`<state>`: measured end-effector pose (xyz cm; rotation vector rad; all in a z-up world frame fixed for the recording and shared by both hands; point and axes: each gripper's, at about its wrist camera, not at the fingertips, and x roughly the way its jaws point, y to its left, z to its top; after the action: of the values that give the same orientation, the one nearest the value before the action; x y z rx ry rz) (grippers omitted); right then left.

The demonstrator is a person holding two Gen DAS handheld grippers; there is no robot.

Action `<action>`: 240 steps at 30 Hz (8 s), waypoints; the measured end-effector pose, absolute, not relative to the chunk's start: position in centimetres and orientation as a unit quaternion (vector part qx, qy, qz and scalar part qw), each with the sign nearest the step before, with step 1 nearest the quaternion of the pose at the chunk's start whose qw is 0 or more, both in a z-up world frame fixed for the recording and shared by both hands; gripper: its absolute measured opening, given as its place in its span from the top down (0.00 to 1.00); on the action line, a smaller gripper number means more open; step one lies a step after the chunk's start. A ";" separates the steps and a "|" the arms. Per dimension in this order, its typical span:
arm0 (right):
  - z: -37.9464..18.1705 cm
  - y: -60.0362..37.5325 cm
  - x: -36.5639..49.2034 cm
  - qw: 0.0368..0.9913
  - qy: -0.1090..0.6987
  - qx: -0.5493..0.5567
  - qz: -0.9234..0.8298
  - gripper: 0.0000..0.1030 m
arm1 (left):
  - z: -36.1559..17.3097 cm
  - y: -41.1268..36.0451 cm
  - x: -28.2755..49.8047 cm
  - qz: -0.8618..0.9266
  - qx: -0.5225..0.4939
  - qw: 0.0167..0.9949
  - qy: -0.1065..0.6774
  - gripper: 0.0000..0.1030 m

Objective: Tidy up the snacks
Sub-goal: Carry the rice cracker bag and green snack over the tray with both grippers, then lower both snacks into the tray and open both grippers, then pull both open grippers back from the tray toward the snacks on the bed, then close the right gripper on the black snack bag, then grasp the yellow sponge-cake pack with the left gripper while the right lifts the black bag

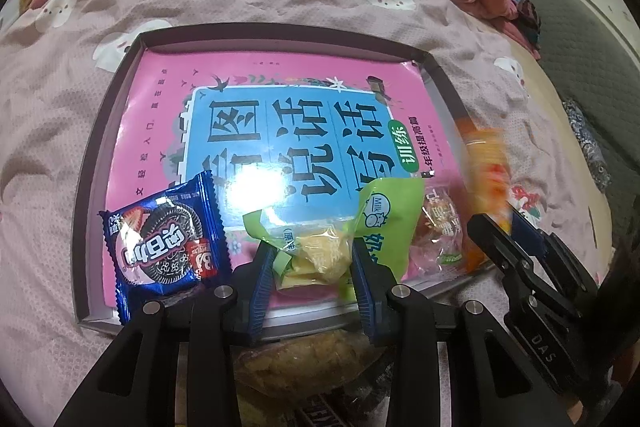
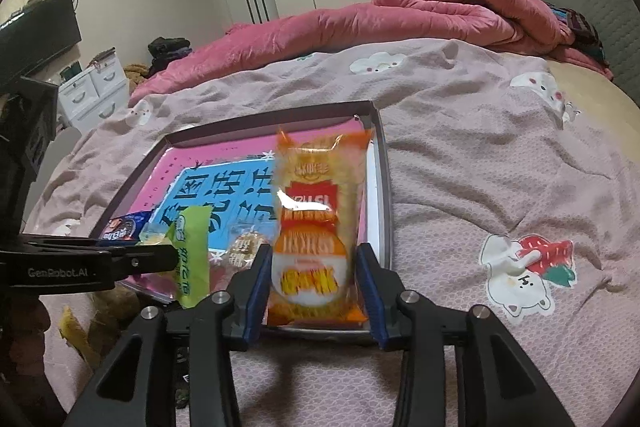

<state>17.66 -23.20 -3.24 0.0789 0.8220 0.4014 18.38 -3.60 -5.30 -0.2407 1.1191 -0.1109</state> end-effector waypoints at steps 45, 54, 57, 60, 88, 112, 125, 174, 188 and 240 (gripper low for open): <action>-1.4 -23.5 16.3 0.910 0.356 0.048 0.210 0.35 | -2.2 -2.0 16.3 -0.047 -0.124 0.863 0.488 0.33; -0.6 -23.8 15.7 0.913 0.345 0.052 0.210 0.32 | -1.4 -1.1 15.6 -0.044 -0.138 0.864 0.483 0.33; -0.4 -23.9 15.3 0.915 0.342 0.051 0.209 0.32 | -0.9 -0.9 15.3 -0.041 -0.135 0.868 0.476 0.33; -0.1 -24.0 15.0 0.916 0.341 0.048 0.208 0.32 | -0.4 -0.8 15.1 -0.042 -0.134 0.871 0.471 0.33; 1.7 -22.1 10.8 0.919 0.323 0.017 0.225 0.21 | 1.5 1.6 11.8 -0.042 -0.142 0.882 0.447 0.23; 2.3 -21.2 7.8 0.917 0.333 -0.013 0.218 0.20 | 1.8 2.7 8.4 -0.052 -0.138 0.885 0.442 0.23; 1.8 -20.6 6.9 0.910 0.350 -0.028 0.219 0.20 | 0.5 2.1 7.0 -0.065 -0.132 0.877 0.457 0.23; -3.6 -18.4 10.5 0.871 0.431 -0.027 0.235 0.20 | -5.3 0.6 8.5 -0.066 -0.098 0.836 0.536 0.23; -4.7 -17.0 12.2 0.857 0.441 0.001 0.268 0.26 | -6.4 1.1 9.4 -0.050 -0.099 0.831 0.546 0.23; -2.5 -21.0 10.7 0.876 0.408 0.041 0.254 0.67 | -4.4 2.4 9.0 -0.067 -0.133 0.847 0.511 0.58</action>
<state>10.65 -20.97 -2.51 0.0850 0.8518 0.5312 9.01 2.41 -4.42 -0.2795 1.0774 -0.1417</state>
